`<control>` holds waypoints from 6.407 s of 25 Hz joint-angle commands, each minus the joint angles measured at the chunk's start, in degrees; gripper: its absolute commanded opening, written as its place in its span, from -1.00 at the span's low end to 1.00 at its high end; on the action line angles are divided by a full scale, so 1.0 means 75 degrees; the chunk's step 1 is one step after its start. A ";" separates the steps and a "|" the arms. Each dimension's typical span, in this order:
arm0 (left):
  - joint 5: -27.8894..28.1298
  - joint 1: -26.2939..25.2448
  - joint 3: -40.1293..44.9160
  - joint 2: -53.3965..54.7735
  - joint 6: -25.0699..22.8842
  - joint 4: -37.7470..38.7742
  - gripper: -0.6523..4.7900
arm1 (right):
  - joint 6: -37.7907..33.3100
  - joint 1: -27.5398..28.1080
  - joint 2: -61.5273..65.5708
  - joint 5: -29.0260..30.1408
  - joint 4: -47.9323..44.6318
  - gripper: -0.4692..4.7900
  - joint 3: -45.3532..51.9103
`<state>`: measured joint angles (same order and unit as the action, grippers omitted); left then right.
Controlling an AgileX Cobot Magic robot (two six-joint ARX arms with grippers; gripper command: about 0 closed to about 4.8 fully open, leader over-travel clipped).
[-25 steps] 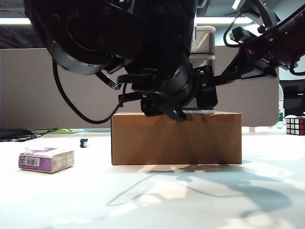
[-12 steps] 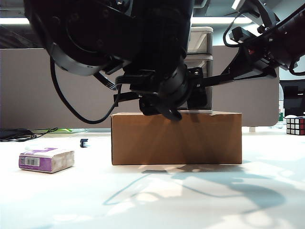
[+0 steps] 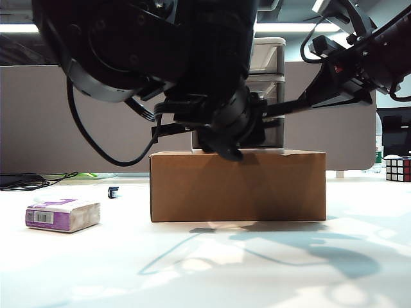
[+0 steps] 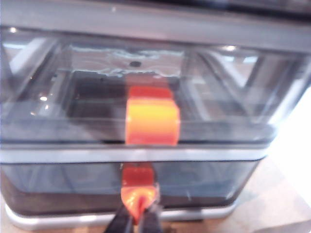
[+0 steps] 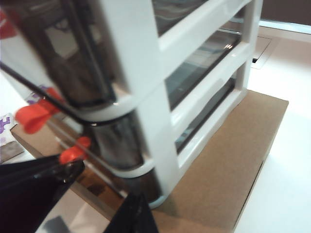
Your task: Open the third layer of the drawer on the table, pick up a pack of napkins on the table and put it in, and finally close the drawer.
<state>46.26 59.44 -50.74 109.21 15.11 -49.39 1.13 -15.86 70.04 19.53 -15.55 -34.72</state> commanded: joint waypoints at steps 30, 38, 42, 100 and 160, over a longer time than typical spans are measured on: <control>0.0542 0.0930 -0.0026 -0.0131 0.0909 0.1113 -0.78 | -0.0096 -0.0356 0.0641 0.0641 -0.1335 -0.84 -0.0268; 0.0583 0.1594 -0.0026 -0.0306 0.1603 0.1789 -0.78 | -0.0099 -0.0356 0.0641 0.0638 -0.1341 -0.84 -0.0277; 0.0863 0.1909 -0.0026 -0.0425 0.1874 0.2232 -0.78 | -0.0140 -0.0356 0.0641 0.0641 -0.1341 -0.84 -0.0277; -0.5502 -0.3217 0.1323 -0.7615 -0.1311 1.1054 -0.09 | -0.0178 -0.0353 -0.1058 0.1419 0.0618 -0.84 -0.0452; -0.7344 -0.5756 -0.0367 -0.2031 -1.1089 0.8961 0.57 | -0.0055 -0.0347 -0.1489 0.1673 0.1708 -0.84 -0.0449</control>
<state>-8.93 16.62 -53.63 93.65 -68.51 19.79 0.45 -18.39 59.27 31.97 -3.05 -37.74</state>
